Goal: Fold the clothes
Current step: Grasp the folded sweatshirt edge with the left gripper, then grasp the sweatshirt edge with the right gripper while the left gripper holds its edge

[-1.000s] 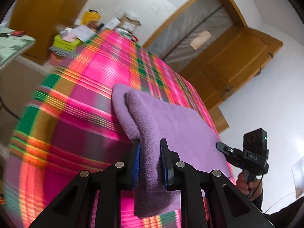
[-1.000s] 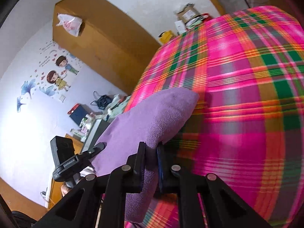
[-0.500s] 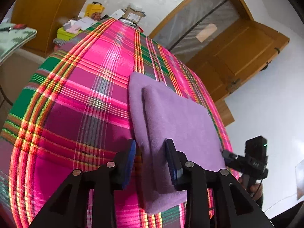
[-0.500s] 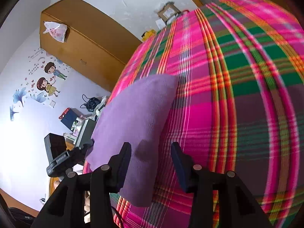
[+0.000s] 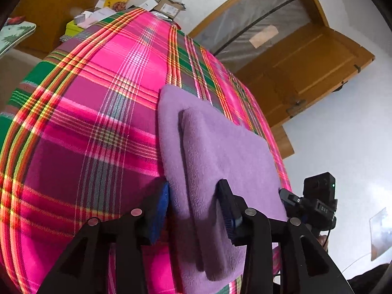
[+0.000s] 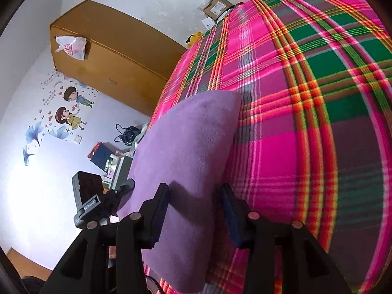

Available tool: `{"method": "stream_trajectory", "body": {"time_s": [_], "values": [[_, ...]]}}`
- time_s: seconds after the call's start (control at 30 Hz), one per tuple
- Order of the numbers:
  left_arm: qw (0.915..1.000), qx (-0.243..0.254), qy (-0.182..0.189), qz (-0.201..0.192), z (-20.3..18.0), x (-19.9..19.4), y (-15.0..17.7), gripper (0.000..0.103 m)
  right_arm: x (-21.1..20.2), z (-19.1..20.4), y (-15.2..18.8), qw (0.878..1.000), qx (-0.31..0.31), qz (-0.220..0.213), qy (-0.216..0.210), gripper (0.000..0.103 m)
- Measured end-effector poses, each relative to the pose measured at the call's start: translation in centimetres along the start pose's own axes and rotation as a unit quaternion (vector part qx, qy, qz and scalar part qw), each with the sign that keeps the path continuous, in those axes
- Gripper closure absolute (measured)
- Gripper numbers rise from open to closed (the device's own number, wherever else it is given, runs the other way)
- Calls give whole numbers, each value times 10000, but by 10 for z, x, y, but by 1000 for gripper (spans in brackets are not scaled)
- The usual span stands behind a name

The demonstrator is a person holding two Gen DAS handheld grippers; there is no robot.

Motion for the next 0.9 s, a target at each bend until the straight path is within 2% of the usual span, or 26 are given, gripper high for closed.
{"method": "stream_trajectory", "body": {"time_s": [0.33, 0.57, 0.77, 0.9], "values": [[10000, 80, 22, -7, 2, 1, -1, 63, 12, 7, -5, 9999, -77, 103, -51, 60], [10000, 17, 70, -64, 1, -2, 1, 72, 14, 8, -6, 9999, -65, 55, -109, 74], [9999, 62, 76, -138, -3, -5, 1, 77, 16, 11, -9, 9999, -73, -1, -99, 79], [9999, 9, 109, -109, 1, -6, 1, 76, 17, 10, -10, 9999, -50, 32, -120, 77]]}}
Point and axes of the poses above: each gripper's, at about its wrist camera, not at the fingertips, and x roughly the way its jaws point, z to its left, y to its underside, the point moved 3 cm from there along x, roughly the way its jaws point, and after that the axes turned 2 degrees about z, right-handed, at the moved point
